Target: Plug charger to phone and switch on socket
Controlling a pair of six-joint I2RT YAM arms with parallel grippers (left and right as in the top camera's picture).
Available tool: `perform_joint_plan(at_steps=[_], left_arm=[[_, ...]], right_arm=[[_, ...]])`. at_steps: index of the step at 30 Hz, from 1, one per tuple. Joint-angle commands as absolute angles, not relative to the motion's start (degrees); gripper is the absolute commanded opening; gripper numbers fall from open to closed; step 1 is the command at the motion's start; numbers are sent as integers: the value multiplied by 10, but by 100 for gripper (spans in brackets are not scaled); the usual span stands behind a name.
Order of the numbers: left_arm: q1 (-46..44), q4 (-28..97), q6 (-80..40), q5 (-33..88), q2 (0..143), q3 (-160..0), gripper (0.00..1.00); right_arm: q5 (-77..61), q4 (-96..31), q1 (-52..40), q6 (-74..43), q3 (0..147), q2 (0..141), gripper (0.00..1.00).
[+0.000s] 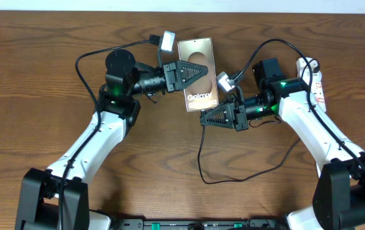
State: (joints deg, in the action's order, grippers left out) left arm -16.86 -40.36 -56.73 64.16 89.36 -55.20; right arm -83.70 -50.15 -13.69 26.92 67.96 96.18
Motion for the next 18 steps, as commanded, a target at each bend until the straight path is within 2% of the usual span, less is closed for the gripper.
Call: perform_joint_plan(at_steps=[1, 7, 18], left_arm=[[-175, -401, -549, 668, 887, -556, 7], [-175, -401, -516, 704, 887, -556, 7], [-174, -401, -512, 770, 887, -556, 7]], right_arm=[[-878, -476, -134, 220, 686, 959, 1], [-891, -460, -126, 176, 686, 959, 1], [-893, -456, -113, 171, 686, 959, 1]])
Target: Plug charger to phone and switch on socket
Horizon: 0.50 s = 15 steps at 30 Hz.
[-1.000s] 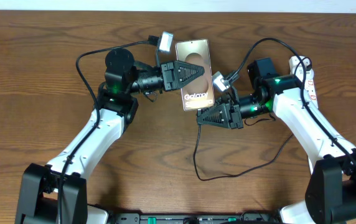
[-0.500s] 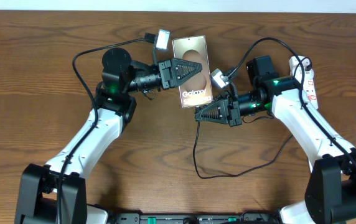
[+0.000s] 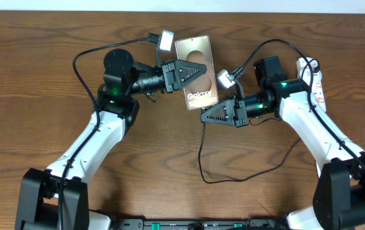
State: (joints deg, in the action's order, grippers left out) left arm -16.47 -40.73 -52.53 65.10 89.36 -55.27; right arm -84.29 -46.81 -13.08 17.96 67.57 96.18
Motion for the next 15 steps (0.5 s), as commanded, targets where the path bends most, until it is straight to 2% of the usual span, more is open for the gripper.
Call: perform_joint_plan(at_steps=[1, 15], left_arm=[[-174, -401, -512, 776, 887, -556, 7], [-148, -401, -548, 834, 887, -556, 7]], right_arm=[[-894, -456, -113, 171, 686, 959, 1], [-889, -460, -107, 163, 686, 959, 1]])
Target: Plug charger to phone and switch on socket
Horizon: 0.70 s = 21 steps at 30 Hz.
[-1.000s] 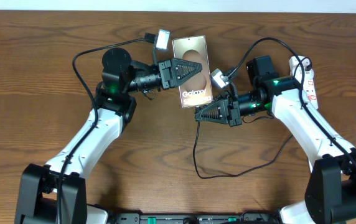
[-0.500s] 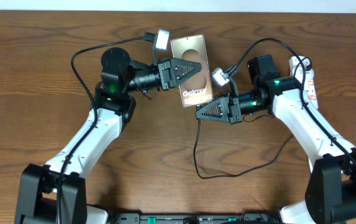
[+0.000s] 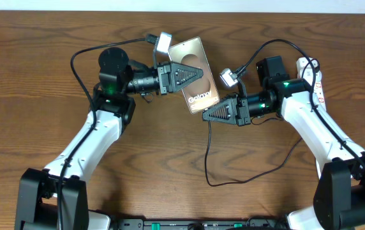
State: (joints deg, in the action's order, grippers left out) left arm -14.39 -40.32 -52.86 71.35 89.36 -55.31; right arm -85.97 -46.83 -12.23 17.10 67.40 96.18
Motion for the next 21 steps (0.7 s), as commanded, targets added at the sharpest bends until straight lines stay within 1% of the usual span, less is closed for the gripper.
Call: perform_joint_plan(at_steps=[1, 7, 9, 11, 15, 16, 19, 21], left_arm=[[-148, -401, -548, 834, 887, -556, 7], [-156, -396, -547, 830, 887, -556, 8], [-157, -397, -547, 830, 887, -556, 7], [-157, -397, -547, 829, 887, -556, 8], [-157, -397, -547, 829, 887, -556, 8], [-157, -397, -547, 828, 887, -556, 7], [-157, -397, -547, 818, 887, -556, 7], [-157, -397, -547, 814, 887, -556, 7]], right_arm=[[-891, -460, -108, 163, 686, 959, 1], [-895, -455, -108, 163, 686, 959, 1], [-895, -455, -108, 163, 686, 959, 16], [-895, -456, -108, 163, 686, 959, 28], [-895, -454, -108, 163, 686, 959, 41], [-895, -454, -108, 163, 686, 959, 47], [-895, -454, -108, 163, 686, 959, 58], [-895, -454, -109, 163, 686, 959, 64]])
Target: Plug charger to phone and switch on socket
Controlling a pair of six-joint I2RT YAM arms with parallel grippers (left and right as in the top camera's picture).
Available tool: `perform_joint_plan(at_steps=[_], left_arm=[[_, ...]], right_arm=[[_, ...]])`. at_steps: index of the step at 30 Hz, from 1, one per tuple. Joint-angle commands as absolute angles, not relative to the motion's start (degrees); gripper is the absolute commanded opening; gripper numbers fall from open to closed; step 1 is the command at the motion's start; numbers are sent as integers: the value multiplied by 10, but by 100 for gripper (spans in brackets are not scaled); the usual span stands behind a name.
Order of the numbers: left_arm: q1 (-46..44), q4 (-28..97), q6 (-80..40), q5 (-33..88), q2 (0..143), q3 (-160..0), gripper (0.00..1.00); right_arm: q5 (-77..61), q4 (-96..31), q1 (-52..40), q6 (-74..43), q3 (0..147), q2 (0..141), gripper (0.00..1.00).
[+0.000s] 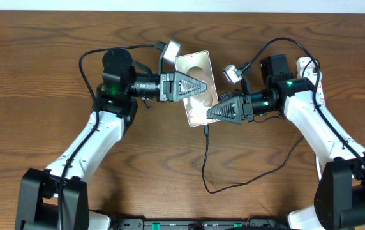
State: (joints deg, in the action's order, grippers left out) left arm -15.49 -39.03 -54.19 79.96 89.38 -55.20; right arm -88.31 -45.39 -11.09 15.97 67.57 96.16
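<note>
The gold phone lies flat at the table's middle, slightly tilted, its lower part under the grippers. My left gripper reaches in from the left and is shut on the phone across its middle. My right gripper comes from the right at the phone's lower right corner, shut on the charger plug. The black charger cable hangs from the plug at the phone's bottom edge; whether the plug is seated cannot be told. The white socket strip lies at the far right, mostly behind the right arm.
The cable loops toward the front and curves back right under the right arm. Small white camera modules sit on both wrists above the phone. The table's far edge runs along the top of the overhead view.
The phone and my left gripper have shifted right and the phone stands straighter. My right gripper has moved up to the phone's lower corner, and the cable end now meets the bottom edge.
At first my left gripper held the phone and the right held the plug just below its lower right corner. The phone then tilted and slid left, with the right gripper still beside it. Now both have closed together, plug at the phone's bottom edge.
</note>
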Motion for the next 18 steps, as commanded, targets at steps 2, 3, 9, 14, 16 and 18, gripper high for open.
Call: perform_joint_plan(at_steps=[2, 3, 9, 14, 16, 18], left_arm=[[-157, -397, -547, 814, 887, -556, 7], [-157, -397, -547, 814, 887, -556, 8], [-157, -396, -547, 814, 887, -556, 7], [-157, -397, -544, 814, 887, -556, 7], [-157, -397, -545, 814, 887, -556, 7], [-157, -397, -545, 814, 887, -556, 7]], right_arm=[[-895, -453, -109, 163, 686, 959, 64], [-895, -452, -109, 163, 686, 959, 64], [-895, -443, -110, 163, 686, 959, 62], [-850, -411, -107, 133, 686, 959, 67], [-819, -390, -104, 103, 686, 959, 73], [-818, -372, -98, 75, 687, 959, 77]])
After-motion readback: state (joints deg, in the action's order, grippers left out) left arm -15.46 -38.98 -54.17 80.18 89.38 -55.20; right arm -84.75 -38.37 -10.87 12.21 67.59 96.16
